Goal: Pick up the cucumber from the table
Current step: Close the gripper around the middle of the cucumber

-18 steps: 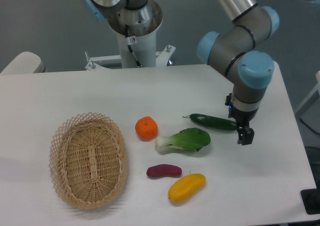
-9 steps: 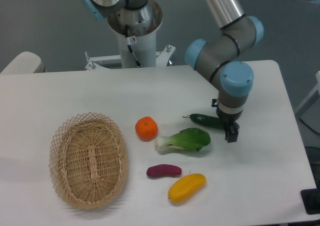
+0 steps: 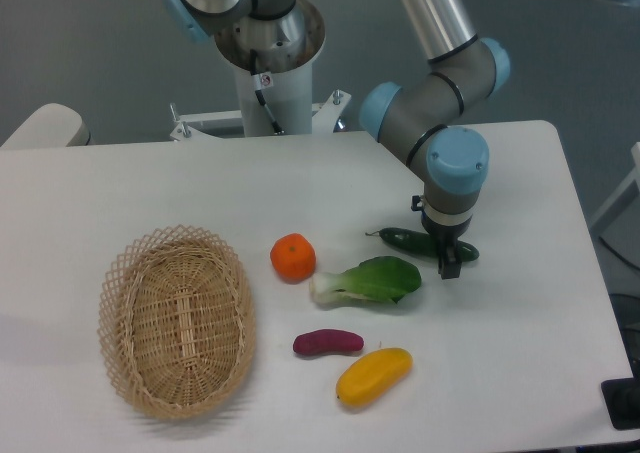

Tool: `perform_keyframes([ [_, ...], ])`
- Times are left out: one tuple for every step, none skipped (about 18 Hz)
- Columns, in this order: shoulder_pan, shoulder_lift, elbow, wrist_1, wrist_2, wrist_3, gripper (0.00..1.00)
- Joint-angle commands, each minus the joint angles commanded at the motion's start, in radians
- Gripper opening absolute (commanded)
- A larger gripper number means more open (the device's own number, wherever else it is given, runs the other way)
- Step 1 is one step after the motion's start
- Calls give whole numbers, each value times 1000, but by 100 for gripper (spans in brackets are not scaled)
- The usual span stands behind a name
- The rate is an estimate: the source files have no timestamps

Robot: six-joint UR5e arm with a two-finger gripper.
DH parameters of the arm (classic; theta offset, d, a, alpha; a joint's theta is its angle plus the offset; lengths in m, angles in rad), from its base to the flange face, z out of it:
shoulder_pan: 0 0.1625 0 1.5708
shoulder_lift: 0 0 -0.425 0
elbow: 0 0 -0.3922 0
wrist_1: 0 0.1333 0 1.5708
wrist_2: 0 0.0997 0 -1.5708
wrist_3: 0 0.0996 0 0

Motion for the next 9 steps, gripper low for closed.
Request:
perform_keyframes([
  [0,0,2,0,0,0,82],
  [0,0,3,0,0,2,71],
  [0,-2,5,0,0,0,59],
  [0,-2,5,0,0,-2,49],
  [0,-3,6,0,2,-2,46],
  [0,-5,8,0,0,0,43],
  [0,-5,12,-2,2,2,40],
  [0,-5,14,-2,2,3,39],
  [0,-5,15,-2,5,3,36],
])
